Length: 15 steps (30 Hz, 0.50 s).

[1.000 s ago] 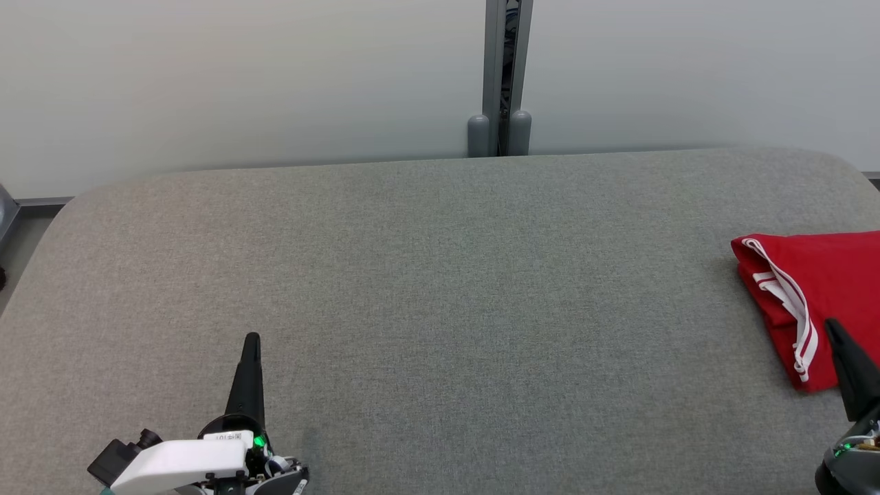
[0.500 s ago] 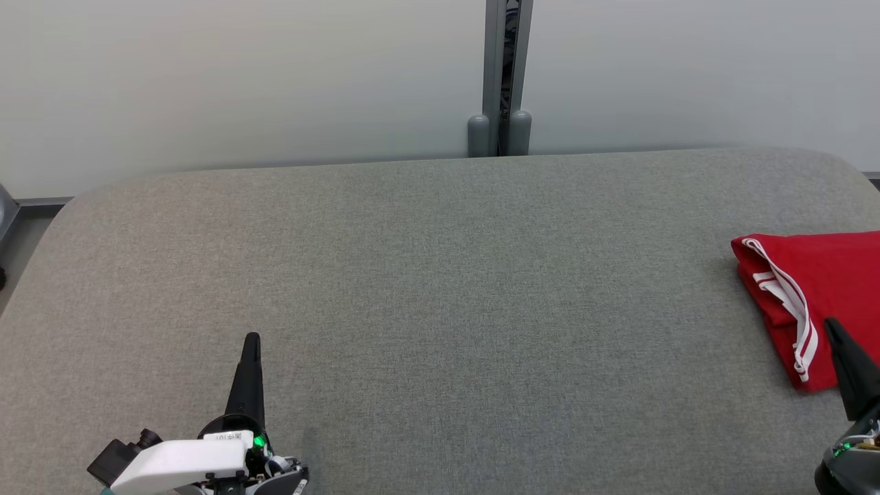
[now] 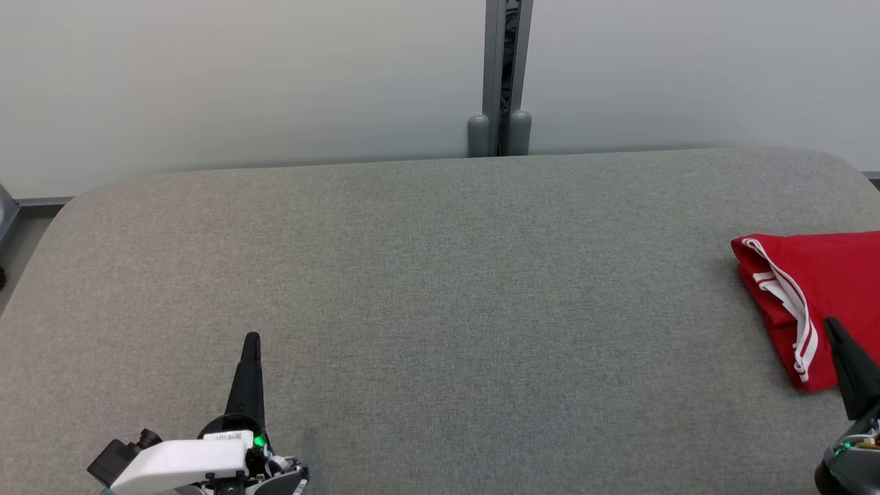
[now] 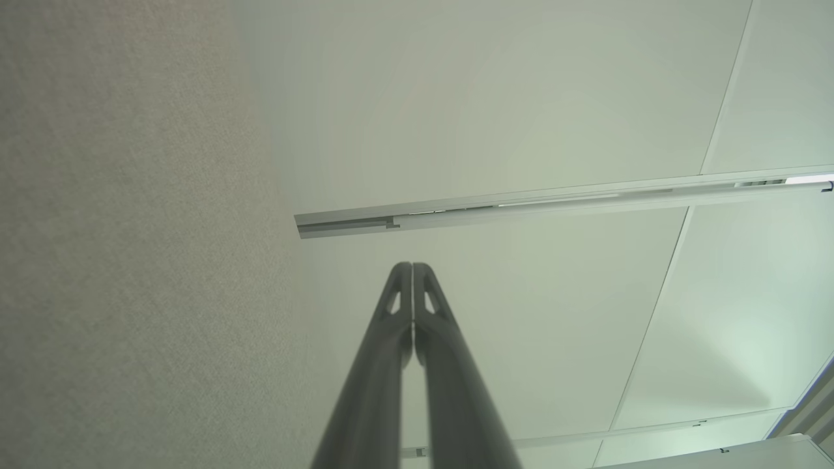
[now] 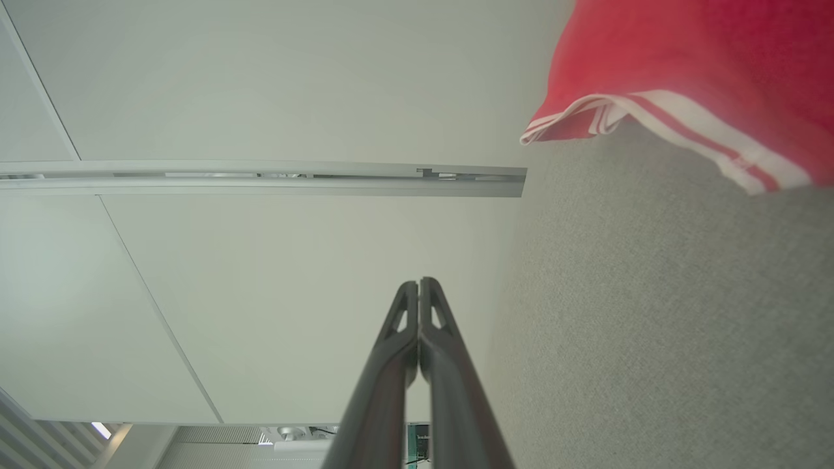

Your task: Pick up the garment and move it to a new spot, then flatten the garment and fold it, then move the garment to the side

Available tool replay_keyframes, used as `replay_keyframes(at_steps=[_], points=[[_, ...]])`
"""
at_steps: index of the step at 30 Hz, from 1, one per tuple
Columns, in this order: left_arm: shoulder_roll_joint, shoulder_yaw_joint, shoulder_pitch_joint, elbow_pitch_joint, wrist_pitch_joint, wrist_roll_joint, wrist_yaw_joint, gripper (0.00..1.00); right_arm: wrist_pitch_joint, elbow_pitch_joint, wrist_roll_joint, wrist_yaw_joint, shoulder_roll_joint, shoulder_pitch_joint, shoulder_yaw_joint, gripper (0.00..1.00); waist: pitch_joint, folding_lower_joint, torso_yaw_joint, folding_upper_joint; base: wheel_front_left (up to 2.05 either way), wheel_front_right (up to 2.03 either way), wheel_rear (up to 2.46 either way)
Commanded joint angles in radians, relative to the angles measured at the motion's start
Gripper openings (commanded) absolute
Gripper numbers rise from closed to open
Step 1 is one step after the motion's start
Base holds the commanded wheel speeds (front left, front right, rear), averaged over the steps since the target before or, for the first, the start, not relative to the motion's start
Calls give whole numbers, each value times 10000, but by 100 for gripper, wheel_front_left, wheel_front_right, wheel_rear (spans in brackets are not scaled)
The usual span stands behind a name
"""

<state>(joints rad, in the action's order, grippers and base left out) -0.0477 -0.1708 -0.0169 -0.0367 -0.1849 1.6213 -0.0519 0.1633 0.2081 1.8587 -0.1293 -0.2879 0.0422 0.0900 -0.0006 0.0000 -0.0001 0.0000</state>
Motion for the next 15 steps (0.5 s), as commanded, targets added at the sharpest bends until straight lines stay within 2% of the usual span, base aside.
replay_keyframes(at_steps=[1,15], points=[[-25,48,124,38,41,17,-58,0,-55,-39,72,-25,-81,20,3,0,0,0,0,0,0,0,0],[-24,48,124,38,41,17,-57,0,-114,-63,122,-25,-134,1,-69,0,0,0,0,0,0,0,0]])
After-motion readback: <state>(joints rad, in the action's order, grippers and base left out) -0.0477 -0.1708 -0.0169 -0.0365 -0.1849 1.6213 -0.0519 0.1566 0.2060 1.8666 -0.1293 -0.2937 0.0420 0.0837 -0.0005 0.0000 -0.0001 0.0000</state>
